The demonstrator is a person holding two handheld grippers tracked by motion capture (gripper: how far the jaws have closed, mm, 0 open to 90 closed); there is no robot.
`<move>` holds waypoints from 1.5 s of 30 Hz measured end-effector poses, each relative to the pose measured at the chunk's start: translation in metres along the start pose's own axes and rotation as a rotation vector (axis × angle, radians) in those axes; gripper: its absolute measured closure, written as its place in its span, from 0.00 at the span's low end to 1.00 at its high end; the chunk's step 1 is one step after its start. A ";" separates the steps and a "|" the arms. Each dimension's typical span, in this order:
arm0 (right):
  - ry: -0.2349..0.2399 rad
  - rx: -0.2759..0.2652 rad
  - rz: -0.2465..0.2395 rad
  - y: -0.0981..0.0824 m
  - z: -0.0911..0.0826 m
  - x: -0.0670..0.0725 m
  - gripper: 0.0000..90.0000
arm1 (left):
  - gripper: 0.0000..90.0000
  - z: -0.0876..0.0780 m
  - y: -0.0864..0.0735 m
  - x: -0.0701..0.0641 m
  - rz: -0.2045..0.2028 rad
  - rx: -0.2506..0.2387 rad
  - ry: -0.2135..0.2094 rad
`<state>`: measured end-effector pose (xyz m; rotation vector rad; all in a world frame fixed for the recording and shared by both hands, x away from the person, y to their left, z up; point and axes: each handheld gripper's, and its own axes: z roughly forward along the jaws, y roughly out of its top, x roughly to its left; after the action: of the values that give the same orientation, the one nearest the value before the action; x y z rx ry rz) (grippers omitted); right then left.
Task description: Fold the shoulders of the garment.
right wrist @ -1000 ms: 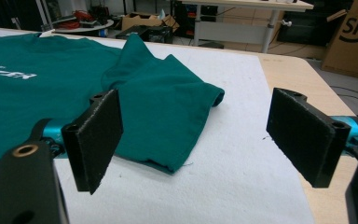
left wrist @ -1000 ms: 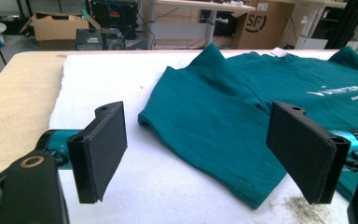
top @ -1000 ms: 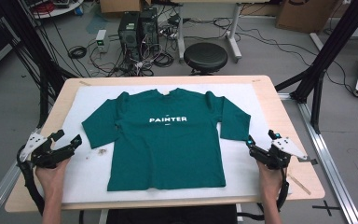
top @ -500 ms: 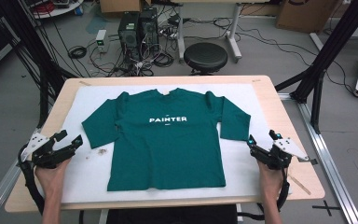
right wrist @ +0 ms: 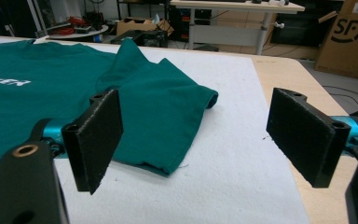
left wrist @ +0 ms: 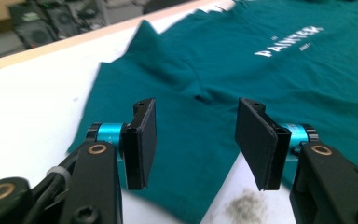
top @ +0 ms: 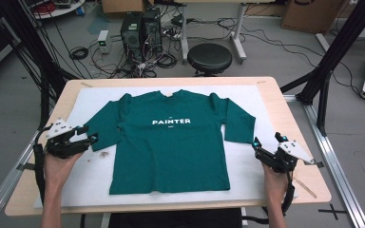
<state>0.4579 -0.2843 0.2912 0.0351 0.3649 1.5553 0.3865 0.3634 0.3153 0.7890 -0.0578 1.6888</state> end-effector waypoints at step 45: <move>-0.003 0.034 -0.016 0.001 0.003 0.002 0.21 | 0.95 0.052 -0.020 -0.010 -0.003 0.294 -0.011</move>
<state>0.4573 -0.2818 0.2940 0.0608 0.3888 1.5335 0.4285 0.3379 0.3429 1.0151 0.1880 1.7117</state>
